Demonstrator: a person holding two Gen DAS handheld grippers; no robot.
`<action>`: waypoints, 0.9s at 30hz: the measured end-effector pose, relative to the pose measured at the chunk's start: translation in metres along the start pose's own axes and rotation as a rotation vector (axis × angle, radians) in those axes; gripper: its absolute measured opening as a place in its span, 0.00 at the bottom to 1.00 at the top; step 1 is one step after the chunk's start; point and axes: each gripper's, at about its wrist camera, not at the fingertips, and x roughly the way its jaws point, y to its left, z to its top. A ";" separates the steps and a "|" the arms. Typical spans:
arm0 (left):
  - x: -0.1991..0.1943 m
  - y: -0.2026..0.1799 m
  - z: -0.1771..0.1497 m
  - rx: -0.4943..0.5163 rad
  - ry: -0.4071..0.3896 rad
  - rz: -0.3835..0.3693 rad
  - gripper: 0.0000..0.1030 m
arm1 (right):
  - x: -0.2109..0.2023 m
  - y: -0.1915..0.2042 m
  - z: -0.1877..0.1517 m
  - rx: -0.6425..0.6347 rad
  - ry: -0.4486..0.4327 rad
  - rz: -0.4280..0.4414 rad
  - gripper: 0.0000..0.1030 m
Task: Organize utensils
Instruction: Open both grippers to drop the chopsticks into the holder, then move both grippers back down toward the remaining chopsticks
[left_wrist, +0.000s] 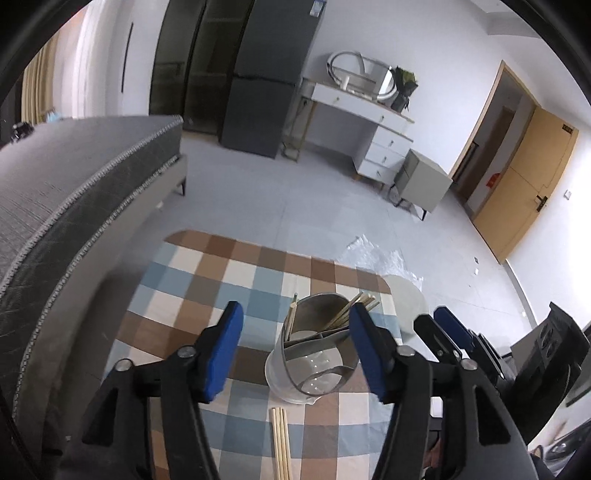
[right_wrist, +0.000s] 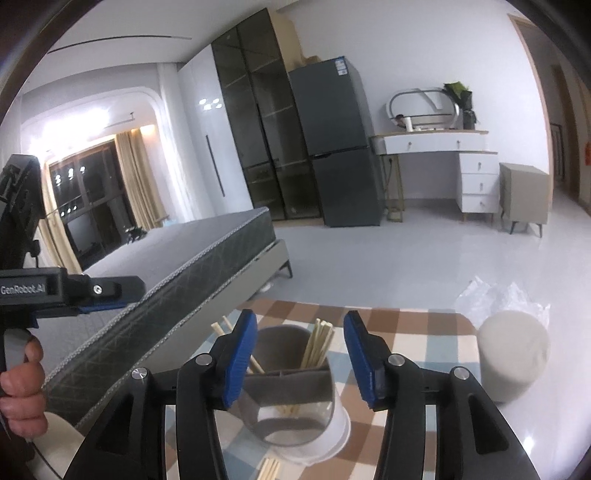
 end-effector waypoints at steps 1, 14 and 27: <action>-0.006 -0.002 -0.001 0.007 -0.019 0.009 0.63 | -0.004 0.000 -0.001 0.006 -0.004 0.000 0.48; -0.039 -0.018 -0.033 0.068 -0.078 0.080 0.84 | -0.073 0.008 -0.018 0.039 -0.100 -0.002 0.65; -0.049 -0.011 -0.080 0.076 -0.087 0.100 0.87 | -0.097 0.025 -0.051 0.050 -0.106 0.021 0.79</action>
